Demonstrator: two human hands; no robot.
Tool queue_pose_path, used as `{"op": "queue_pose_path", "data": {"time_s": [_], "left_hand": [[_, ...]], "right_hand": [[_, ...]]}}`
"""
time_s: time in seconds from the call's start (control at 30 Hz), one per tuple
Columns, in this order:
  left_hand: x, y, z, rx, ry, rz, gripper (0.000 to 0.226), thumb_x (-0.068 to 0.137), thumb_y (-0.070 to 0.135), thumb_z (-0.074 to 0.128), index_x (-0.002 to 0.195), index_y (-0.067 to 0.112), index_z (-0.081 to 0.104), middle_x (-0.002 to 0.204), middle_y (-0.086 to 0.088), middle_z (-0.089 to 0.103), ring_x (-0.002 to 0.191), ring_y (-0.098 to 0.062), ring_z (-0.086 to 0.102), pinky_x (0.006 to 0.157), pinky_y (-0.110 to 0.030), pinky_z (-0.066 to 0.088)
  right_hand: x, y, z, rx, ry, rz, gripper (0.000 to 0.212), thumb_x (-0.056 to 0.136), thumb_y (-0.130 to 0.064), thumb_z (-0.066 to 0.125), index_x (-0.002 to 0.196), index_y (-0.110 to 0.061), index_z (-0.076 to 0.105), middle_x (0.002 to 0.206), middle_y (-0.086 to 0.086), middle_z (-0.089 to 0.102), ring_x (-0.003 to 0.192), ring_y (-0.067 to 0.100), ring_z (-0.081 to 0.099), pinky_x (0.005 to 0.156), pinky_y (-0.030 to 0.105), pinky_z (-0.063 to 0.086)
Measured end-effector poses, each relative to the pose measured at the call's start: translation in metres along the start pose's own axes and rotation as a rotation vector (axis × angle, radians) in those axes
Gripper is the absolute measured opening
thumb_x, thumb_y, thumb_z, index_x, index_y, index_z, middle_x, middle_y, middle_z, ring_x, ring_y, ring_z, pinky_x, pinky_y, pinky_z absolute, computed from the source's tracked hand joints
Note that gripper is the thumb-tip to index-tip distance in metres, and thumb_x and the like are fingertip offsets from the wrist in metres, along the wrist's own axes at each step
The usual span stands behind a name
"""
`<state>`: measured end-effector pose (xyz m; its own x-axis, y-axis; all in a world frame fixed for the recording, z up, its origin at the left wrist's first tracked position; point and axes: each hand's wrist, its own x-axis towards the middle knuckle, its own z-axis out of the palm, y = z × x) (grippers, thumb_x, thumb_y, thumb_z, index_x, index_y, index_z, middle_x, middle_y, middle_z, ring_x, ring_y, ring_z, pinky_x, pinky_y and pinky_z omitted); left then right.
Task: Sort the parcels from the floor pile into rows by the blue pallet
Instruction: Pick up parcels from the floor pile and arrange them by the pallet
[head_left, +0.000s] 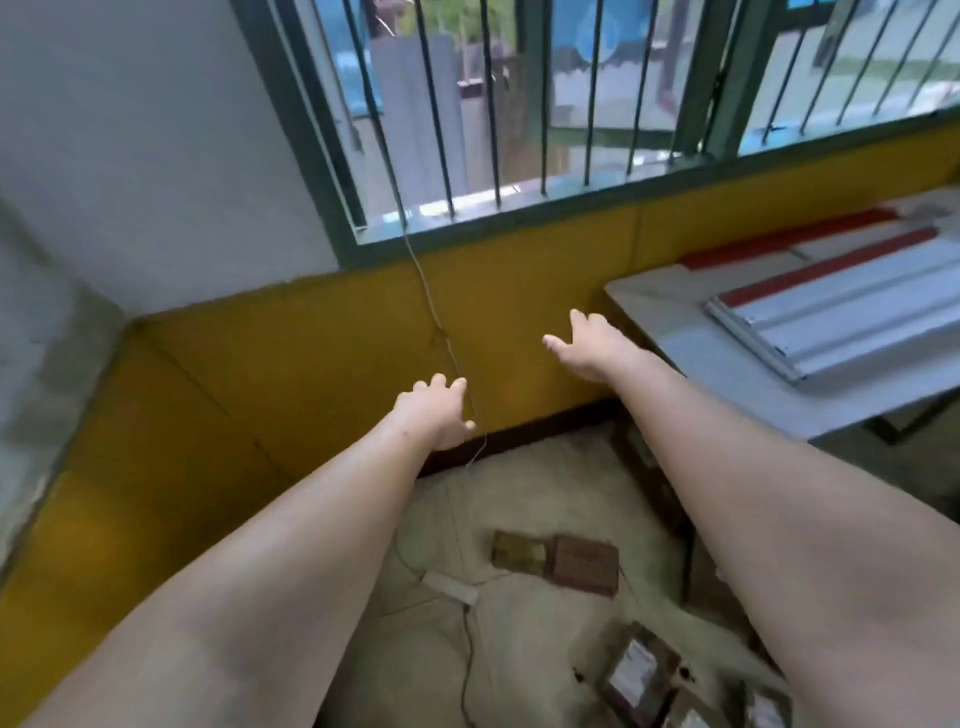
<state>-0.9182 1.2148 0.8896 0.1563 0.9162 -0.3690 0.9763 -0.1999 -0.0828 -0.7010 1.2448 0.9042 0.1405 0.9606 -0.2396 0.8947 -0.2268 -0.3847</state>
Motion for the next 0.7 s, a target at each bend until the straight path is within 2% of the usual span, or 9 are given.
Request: {"op": "queue_pose_path", "data": {"time_s": [0.17, 0.37, 0.47, 0.6, 0.63, 0.7], "left_hand": [[0.058, -0.023, 0.071, -0.063, -0.097, 0.050, 0.070, 0.096, 0.046, 0.049, 0.154, 0.020, 0.019, 0.152, -0.012, 0.032, 0.135, -0.034, 0.039, 0.103, -0.046, 0.044], [0.143, -0.036, 0.214, -0.107, -0.234, 0.040, 0.071, 0.094, 0.043, 0.049, 0.154, 0.017, 0.018, 0.151, -0.013, 0.032, 0.134, -0.035, 0.039, 0.103, -0.045, 0.042], [0.201, -0.035, 0.311, -0.163, -0.279, 0.016, 0.070, 0.095, 0.037, 0.051, 0.154, 0.018, 0.019, 0.151, -0.012, 0.034, 0.131, -0.032, 0.043, 0.099, -0.042, 0.045], [0.283, -0.027, 0.464, -0.173, -0.306, 0.028, 0.071, 0.096, 0.034, 0.049, 0.155, 0.018, 0.013, 0.146, -0.010, 0.036, 0.126, -0.030, 0.044, 0.096, -0.039, 0.045], [0.305, -0.024, 0.505, -0.167, -0.306, 0.041, 0.072, 0.096, 0.034, 0.049, 0.155, 0.018, 0.012, 0.145, -0.010, 0.036, 0.125, -0.029, 0.044, 0.095, -0.038, 0.045], [0.347, -0.018, 0.588, -0.141, -0.302, 0.076, 0.073, 0.096, 0.035, 0.049, 0.155, 0.015, 0.012, 0.144, -0.011, 0.037, 0.124, -0.030, 0.045, 0.093, -0.037, 0.044]], "right_hand": [[0.016, 0.039, 0.107, -0.040, -0.160, 0.130, 0.080, 0.096, -0.055, 0.045, 0.156, -0.014, 0.012, 0.159, 0.016, 0.020, 0.140, 0.039, 0.033, 0.111, 0.048, 0.037], [0.056, 0.091, 0.271, -0.129, -0.339, 0.176, 0.080, 0.095, -0.050, 0.051, 0.157, -0.016, 0.012, 0.158, 0.013, 0.024, 0.138, 0.037, 0.036, 0.110, 0.044, 0.037], [0.093, 0.129, 0.382, -0.165, -0.374, 0.146, 0.079, 0.093, -0.047, 0.055, 0.155, -0.016, 0.018, 0.153, 0.015, 0.033, 0.132, 0.035, 0.043, 0.103, 0.041, 0.043], [0.149, 0.190, 0.536, -0.212, -0.332, 0.105, 0.086, 0.088, -0.048, 0.059, 0.156, -0.022, 0.013, 0.152, 0.006, 0.036, 0.129, 0.029, 0.047, 0.097, 0.038, 0.044], [0.167, 0.207, 0.575, -0.253, -0.322, 0.073, 0.087, 0.089, -0.048, 0.057, 0.157, -0.020, 0.009, 0.154, 0.006, 0.033, 0.132, 0.029, 0.045, 0.098, 0.038, 0.043], [0.209, 0.240, 0.653, -0.313, -0.329, 0.005, 0.100, 0.088, -0.053, 0.060, 0.157, -0.017, -0.002, 0.160, 0.011, 0.019, 0.142, 0.032, 0.031, 0.111, 0.042, 0.034]]}}
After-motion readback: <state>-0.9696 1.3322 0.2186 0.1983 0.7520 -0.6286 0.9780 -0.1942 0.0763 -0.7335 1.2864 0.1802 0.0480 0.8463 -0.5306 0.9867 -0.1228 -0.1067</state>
